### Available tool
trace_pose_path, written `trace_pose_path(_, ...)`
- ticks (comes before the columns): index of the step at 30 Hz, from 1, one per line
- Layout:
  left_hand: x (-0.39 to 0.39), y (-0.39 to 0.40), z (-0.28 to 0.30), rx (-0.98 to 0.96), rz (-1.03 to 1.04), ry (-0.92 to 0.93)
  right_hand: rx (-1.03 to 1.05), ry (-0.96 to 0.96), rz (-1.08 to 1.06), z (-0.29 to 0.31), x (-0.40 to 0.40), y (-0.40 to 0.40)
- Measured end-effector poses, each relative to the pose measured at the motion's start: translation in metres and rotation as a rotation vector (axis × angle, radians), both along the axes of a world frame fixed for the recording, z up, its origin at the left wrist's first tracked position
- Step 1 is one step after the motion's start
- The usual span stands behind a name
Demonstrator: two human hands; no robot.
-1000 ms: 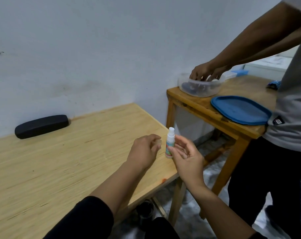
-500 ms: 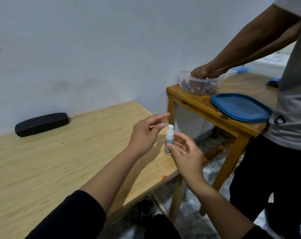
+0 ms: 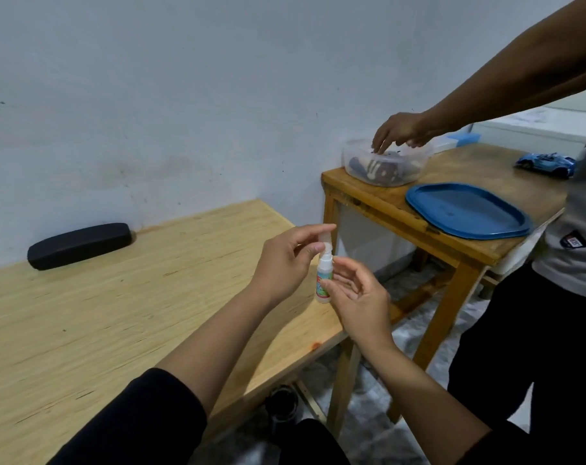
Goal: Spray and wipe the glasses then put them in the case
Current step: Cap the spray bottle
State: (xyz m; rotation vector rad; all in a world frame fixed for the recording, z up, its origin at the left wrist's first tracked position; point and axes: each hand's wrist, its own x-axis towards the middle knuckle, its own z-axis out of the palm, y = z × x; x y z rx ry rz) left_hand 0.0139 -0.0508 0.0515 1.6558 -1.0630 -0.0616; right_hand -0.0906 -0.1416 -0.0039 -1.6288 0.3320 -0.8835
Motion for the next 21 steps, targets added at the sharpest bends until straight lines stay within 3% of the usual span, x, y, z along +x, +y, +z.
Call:
trace_pose_path(7, -0.001, 0.001, -0.007, 0.056, -0.013, 0.059, -0.039, 0.007, 0.050, 0.007, -0.006, -0.007)
trace_pose_path(16, -0.016, 0.015, -0.031, -0.005, 0.024, 0.154, -0.381, 0.117, 0.075, 0.020, -0.006, -0.017)
trace_pose_path(21, -0.022, 0.016, -0.033, -0.025, 0.042, 0.150, -0.450, 0.133, 0.085, 0.022, -0.006, -0.021)
